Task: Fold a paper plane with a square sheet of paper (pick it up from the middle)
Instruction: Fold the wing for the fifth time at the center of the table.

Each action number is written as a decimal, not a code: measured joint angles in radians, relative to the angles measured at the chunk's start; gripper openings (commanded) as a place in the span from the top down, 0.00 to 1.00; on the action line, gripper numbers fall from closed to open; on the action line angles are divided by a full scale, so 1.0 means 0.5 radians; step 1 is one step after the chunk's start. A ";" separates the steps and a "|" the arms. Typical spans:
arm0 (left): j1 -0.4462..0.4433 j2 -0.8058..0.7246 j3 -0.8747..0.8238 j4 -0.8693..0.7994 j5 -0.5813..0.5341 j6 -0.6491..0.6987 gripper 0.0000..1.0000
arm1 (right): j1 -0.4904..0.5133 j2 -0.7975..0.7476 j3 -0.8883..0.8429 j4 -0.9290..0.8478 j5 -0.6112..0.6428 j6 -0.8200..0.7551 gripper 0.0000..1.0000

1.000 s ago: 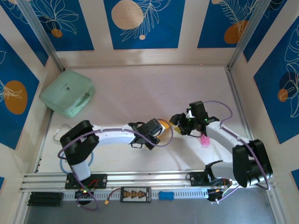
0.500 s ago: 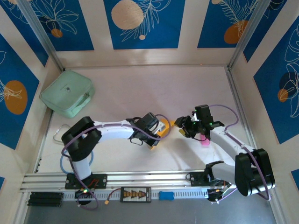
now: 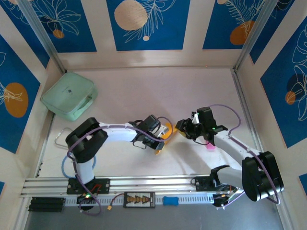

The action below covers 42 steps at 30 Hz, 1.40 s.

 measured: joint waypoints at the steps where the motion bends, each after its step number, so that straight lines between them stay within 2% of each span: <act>1: 0.002 0.001 -0.007 0.015 0.008 -0.009 1.00 | 0.009 0.009 0.000 0.013 -0.013 -0.013 0.66; 5: 0.020 0.001 -0.037 0.072 0.053 -0.045 1.00 | 0.031 0.043 -0.014 0.077 -0.060 -0.038 0.71; 15: 0.091 0.001 -0.124 0.220 0.198 -0.145 1.00 | 0.073 0.047 -0.158 0.267 -0.105 -0.099 0.75; 21: 0.140 0.001 -0.187 0.332 0.307 -0.230 1.00 | 0.092 0.131 -0.183 0.420 -0.220 -0.134 0.81; 29: 0.220 0.024 -0.252 0.469 0.476 -0.350 1.00 | 0.184 0.294 -0.183 0.569 -0.308 -0.187 0.82; 42: 0.286 0.098 -0.279 0.631 0.683 -0.493 1.00 | 0.214 0.482 -0.156 0.726 -0.434 -0.240 0.84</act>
